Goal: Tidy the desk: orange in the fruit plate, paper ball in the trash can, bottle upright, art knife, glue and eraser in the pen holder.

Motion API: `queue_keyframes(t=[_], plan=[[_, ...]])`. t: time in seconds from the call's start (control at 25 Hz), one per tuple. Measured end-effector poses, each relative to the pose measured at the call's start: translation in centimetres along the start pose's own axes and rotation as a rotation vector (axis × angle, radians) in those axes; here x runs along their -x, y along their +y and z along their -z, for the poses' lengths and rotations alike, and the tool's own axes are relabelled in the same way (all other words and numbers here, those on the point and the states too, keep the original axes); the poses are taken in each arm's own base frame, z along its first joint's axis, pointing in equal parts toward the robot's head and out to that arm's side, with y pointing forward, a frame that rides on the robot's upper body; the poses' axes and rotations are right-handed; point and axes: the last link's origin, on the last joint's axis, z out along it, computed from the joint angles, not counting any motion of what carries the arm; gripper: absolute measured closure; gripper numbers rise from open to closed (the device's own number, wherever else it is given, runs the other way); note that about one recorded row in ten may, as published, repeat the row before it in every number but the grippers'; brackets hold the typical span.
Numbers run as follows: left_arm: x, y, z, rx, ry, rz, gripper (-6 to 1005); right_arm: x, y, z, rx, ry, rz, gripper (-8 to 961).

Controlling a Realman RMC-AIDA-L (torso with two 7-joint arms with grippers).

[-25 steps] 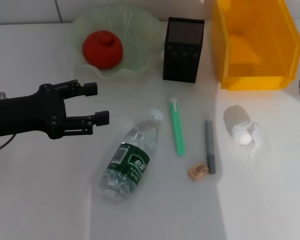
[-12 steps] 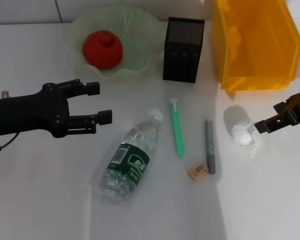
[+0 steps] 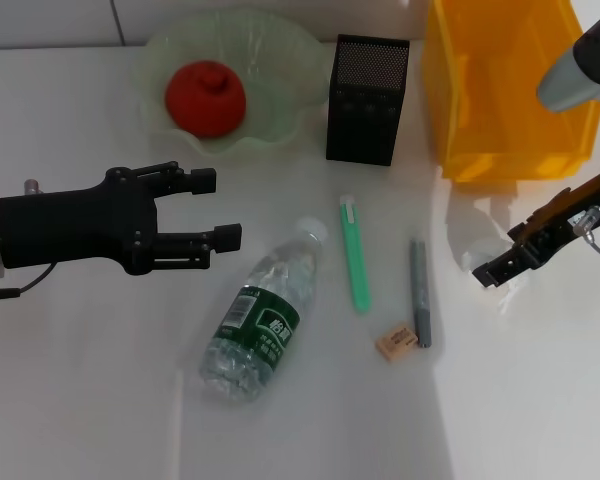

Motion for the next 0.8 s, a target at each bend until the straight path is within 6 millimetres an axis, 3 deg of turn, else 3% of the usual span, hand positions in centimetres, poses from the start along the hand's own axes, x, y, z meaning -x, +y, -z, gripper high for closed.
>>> queue_keyframes(t=[0.24,0.52,0.64,0.8], plan=[[0.2,0.0,0.1,-0.013,0.003,0.008,140,0.6,0.3,-1.3,0.003,0.028,0.031,178],[0.8,0.0,0.0,-0.020,-0.017,0.017,140,0.8,0.4,-0.8,-0.015,0.008,0.044,303],[0.8,0.0,0.0,-0.022,-0.018,0.017,140,1.0,0.8,0.3,-0.004,-0.009,0.050,356],[0.9,0.0,0.0,-0.023,-0.018,0.018,140,1.8,1.9,4.2,-0.027,-0.100,0.081,382]])
